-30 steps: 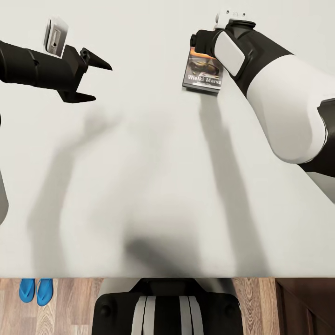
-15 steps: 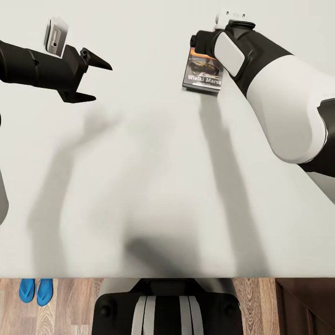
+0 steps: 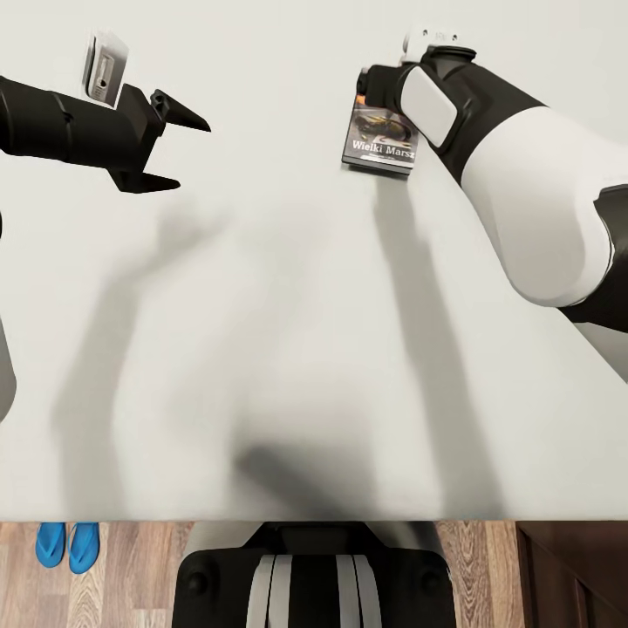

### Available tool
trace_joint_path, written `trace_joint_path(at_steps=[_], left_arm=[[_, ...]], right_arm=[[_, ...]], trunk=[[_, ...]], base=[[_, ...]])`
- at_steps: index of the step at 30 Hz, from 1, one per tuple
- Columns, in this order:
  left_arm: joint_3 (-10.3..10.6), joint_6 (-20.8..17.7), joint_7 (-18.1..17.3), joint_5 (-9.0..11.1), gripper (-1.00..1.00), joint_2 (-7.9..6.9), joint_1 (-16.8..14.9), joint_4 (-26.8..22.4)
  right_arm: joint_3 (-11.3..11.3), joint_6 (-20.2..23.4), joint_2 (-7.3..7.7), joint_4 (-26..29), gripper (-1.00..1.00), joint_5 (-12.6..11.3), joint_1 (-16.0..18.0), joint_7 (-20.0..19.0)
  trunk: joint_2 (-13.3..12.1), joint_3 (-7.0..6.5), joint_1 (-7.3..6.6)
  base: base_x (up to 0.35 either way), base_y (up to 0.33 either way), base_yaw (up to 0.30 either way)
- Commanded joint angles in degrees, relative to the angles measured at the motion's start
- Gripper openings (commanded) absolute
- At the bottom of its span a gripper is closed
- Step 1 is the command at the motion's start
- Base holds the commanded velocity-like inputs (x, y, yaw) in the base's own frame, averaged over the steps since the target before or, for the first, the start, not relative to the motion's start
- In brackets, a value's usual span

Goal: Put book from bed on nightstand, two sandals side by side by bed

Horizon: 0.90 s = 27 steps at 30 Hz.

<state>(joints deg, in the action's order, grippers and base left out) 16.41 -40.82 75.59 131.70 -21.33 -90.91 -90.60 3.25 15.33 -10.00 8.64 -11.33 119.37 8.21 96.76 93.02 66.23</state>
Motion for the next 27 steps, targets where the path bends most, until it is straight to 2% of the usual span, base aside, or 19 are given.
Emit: trace_joint_path(at_steps=[1,15,27], left_arm=[[0.0,-0.5,0.4,0.2,1.00,-0.03,-0.1,0.0],[0.0,-0.5,0.4,0.2,1.00,-0.03,-0.1,0.0],[0.0,-0.5,0.4,0.2,1.00,-0.03,-0.1,0.0]], right_arm=[[0.4,0.3,0.00,0.1,1.00,-0.5,0.0,0.3],[0.4,0.1,0.00,0.1,1.00,-0.5,-0.1,0.3],[0.6,0.6,0.00,0.0,1.00,-0.5,-2.0,0.3]], trunk=[[0.0,0.02,0.00],[0.0,0.02,0.00],[0.0,0.02,0.00]], base=[[0.000,0.000,0.000],[0.000,0.000,0.000],[0.000,0.000,0.000]])
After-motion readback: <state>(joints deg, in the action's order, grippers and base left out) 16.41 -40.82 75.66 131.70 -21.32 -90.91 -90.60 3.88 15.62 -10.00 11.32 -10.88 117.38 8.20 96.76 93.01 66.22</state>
